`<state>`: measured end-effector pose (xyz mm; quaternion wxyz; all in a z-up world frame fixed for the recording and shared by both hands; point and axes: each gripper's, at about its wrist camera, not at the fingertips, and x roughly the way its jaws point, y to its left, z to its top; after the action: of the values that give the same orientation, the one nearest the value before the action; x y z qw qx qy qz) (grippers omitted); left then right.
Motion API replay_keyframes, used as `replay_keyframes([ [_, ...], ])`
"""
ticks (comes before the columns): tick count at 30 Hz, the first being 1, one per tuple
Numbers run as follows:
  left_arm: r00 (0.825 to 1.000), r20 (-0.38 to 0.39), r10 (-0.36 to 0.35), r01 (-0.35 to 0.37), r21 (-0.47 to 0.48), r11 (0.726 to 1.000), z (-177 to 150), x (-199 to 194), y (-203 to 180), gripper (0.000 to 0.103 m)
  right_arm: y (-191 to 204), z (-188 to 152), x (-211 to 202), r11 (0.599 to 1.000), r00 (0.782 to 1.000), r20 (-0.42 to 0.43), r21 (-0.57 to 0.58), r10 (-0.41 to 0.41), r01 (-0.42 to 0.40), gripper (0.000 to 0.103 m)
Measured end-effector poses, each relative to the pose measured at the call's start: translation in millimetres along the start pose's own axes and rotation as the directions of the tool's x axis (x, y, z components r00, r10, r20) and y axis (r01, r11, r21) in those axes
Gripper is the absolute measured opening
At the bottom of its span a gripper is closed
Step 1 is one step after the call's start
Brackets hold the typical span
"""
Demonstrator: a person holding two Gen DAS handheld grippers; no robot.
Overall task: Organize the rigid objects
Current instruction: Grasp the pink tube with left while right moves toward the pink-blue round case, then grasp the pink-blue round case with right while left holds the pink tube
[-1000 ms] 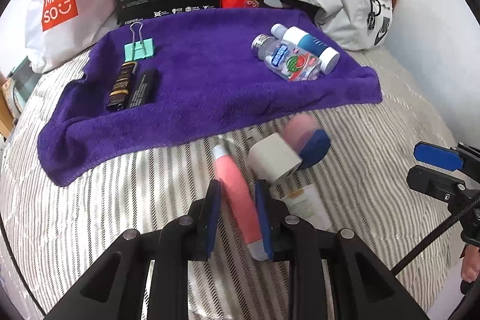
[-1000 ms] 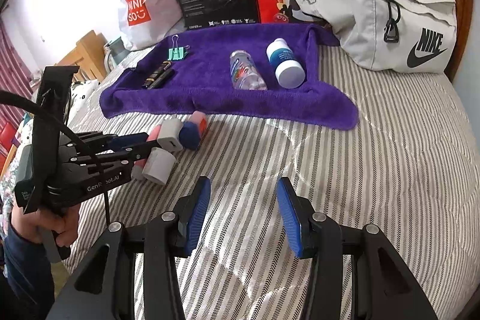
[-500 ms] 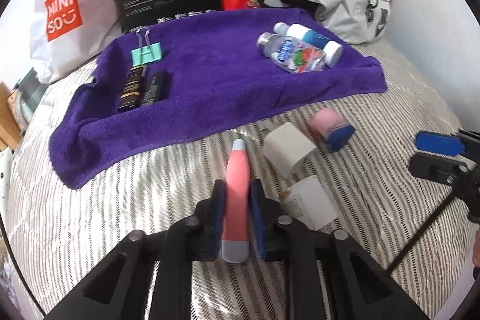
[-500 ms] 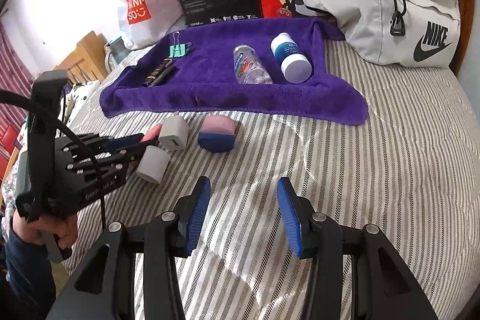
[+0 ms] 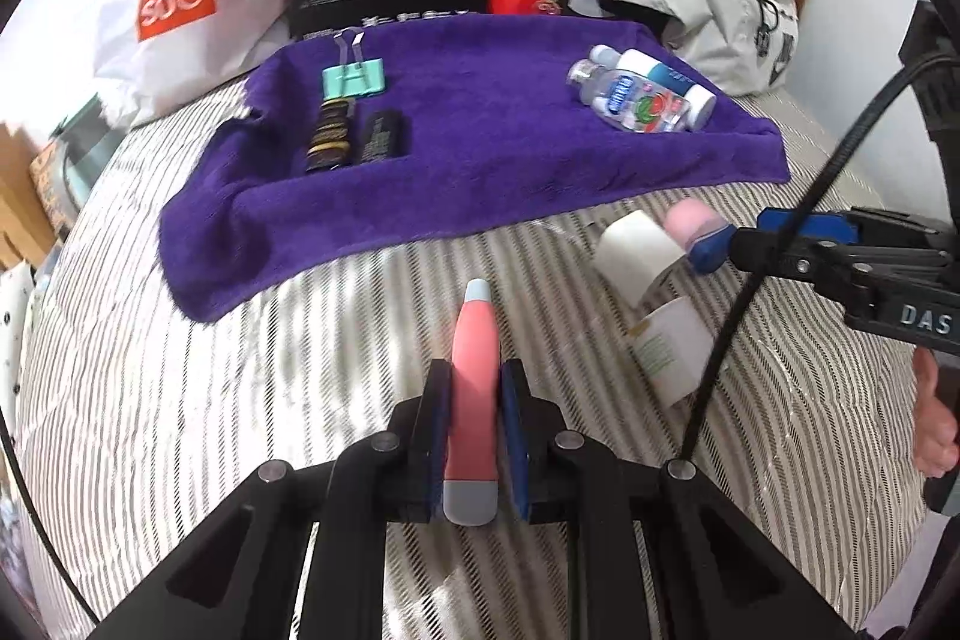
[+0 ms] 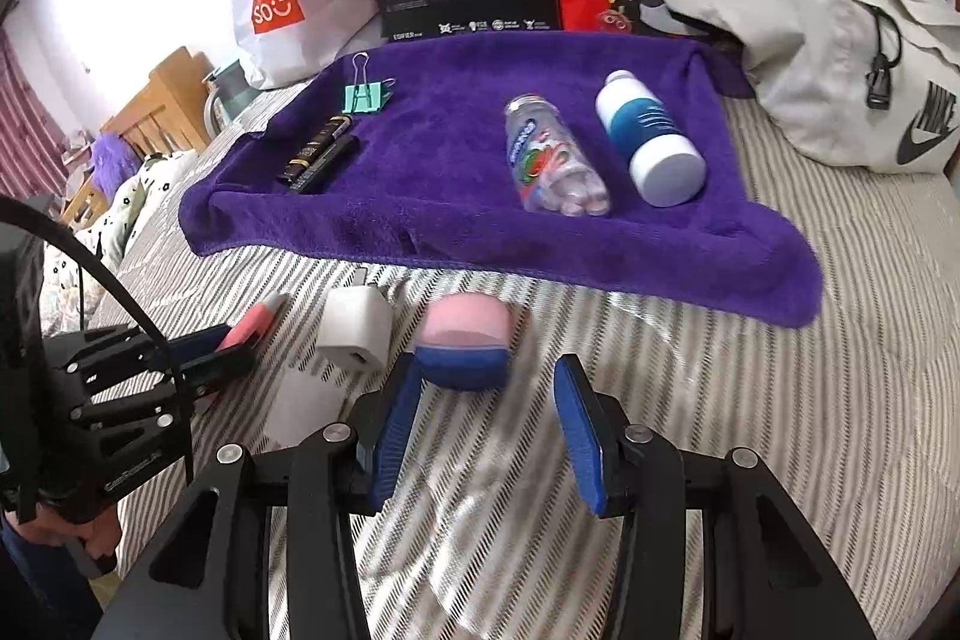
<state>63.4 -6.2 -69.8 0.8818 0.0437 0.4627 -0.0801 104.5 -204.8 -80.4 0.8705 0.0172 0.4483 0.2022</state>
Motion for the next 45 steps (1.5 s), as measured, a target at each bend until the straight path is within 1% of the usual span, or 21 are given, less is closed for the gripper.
replay_keyframes([
  [8, 1.000, 0.007, -0.021, 0.022, -0.021, 1.000, -5.9, -3.7, 5.7, 0.017, 8.5, 4.7, 19.1, 1.000, 1.000, -0.026, 0.002, -0.009, 0.009, 0.047],
  [13, 1.000, 0.011, -0.021, 0.021, -0.026, 0.999, -6.2, -4.0, 5.5, 0.017, 15.3, 9.9, 25.4, 0.999, 0.999, -0.008, -0.014, -0.045, 0.045, 0.048],
  [16, 0.999, 0.012, -0.031, 0.031, -0.030, 0.999, -7.3, -4.9, 6.9, 0.017, 23.1, 9.4, 27.2, 0.994, 0.996, -0.016, -0.073, -0.085, 0.084, 0.048],
  [18, 0.999, 0.013, -0.042, 0.042, -0.033, 0.999, -7.5, -4.9, 8.6, 0.017, 21.5, 6.3, 25.2, 0.990, 0.994, -0.025, -0.101, -0.103, 0.100, 0.048],
  [20, 0.999, 0.015, -0.047, 0.047, -0.039, 0.998, -7.9, -5.4, 9.6, 0.017, 12.5, 4.2, 21.6, 0.990, 0.992, -0.024, -0.080, -0.121, 0.118, 0.048],
  [23, 0.999, 0.017, -0.038, 0.039, -0.035, 0.999, -8.5, -5.4, 8.9, 0.017, 3.5, 4.1, 19.8, 0.993, 0.994, -0.015, -0.055, -0.104, 0.103, 0.048],
  [29, 0.999, 0.015, -0.028, 0.029, -0.040, 0.999, -7.2, -4.5, 8.0, 0.017, 14.6, 7.7, 27.1, 0.982, 0.986, 0.011, -0.090, -0.168, 0.168, 0.048],
  [31, 1.000, 0.016, -0.025, 0.026, -0.041, 0.999, -6.8, -4.2, 7.6, 0.017, 13.0, 8.2, 27.8, 0.984, 0.987, 0.021, -0.069, -0.162, 0.163, 0.048],
  [34, 1.000, 0.020, -0.018, 0.019, -0.045, 0.999, -5.8, -3.0, 7.3, 0.017, 12.2, 7.9, 27.9, 0.984, 0.987, 0.033, -0.077, -0.160, 0.162, 0.044],
  [35, 1.000, 0.022, -0.015, 0.016, -0.041, 0.999, -5.6, -2.8, 6.6, 0.017, 10.9, 7.4, 26.6, 0.985, 0.988, 0.031, -0.081, -0.153, 0.155, 0.038],
  [38, 1.000, 0.019, -0.017, 0.018, -0.046, 0.999, -6.7, -4.5, 9.3, 0.017, 1.6, 4.4, 16.0, 0.994, 0.996, 0.007, -0.054, -0.093, 0.093, 0.038],
  [39, 1.000, 0.018, -0.014, 0.015, -0.049, 0.999, -7.2, -5.5, 10.8, 0.017, -0.8, 1.7, 9.9, 0.996, 0.997, 0.013, -0.048, -0.077, 0.078, 0.038],
  [41, 1.000, 0.016, -0.010, 0.011, -0.055, 0.998, -8.6, -6.2, 13.8, 0.017, -1.9, -4.3, 4.7, 0.995, 0.997, 0.009, -0.062, -0.079, 0.079, 0.038],
  [43, 1.000, 0.018, -0.011, 0.012, -0.063, 0.998, -8.1, -5.5, 14.3, 0.017, -3.1, -8.4, 8.0, 0.992, 0.994, -0.008, -0.073, -0.105, 0.104, 0.037],
  [45, 1.000, 0.020, 0.011, -0.010, -0.057, 0.998, -6.4, -3.5, 10.2, 0.017, -2.9, -11.9, 8.3, 0.991, 0.994, 0.014, -0.073, -0.113, 0.114, 0.038],
])
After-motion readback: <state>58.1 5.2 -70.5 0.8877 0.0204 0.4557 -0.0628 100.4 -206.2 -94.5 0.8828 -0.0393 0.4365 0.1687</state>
